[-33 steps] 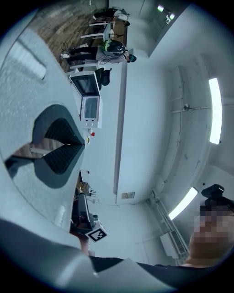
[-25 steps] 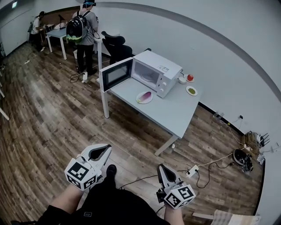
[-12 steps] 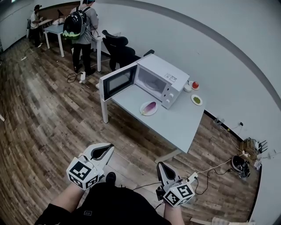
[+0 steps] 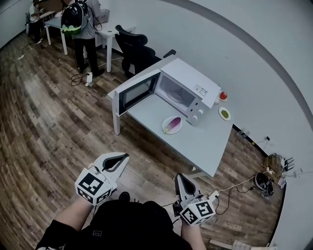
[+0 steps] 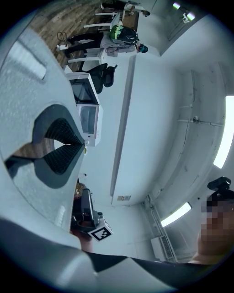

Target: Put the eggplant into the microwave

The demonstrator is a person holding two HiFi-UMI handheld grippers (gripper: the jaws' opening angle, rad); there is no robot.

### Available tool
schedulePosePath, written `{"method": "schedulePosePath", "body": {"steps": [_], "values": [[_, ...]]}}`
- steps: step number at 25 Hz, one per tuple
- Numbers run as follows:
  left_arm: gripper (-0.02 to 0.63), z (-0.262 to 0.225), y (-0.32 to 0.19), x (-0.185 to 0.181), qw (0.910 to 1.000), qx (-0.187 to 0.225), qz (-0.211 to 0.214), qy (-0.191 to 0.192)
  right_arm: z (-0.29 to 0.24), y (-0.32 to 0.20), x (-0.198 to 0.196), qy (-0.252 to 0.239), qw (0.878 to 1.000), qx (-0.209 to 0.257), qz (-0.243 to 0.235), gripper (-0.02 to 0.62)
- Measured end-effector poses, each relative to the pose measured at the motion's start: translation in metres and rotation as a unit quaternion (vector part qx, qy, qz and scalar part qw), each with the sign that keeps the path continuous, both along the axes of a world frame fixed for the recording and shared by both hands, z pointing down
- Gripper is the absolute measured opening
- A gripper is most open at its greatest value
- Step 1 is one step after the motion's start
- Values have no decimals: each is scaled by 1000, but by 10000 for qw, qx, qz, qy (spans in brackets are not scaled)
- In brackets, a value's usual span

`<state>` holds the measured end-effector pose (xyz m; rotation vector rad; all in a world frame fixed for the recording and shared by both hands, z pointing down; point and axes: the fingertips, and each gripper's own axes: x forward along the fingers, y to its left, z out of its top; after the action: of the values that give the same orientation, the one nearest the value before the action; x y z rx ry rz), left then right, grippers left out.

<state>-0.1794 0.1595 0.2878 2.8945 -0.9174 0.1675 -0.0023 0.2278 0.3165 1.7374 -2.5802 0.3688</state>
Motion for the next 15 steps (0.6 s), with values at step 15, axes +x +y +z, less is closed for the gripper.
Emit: {"method": "schedulePosePath", "body": {"steps": [15], "values": [[8,9,-87,24,9995,-125,-227,168,14,-86,19,231,9996,-128,-95,14]]}}
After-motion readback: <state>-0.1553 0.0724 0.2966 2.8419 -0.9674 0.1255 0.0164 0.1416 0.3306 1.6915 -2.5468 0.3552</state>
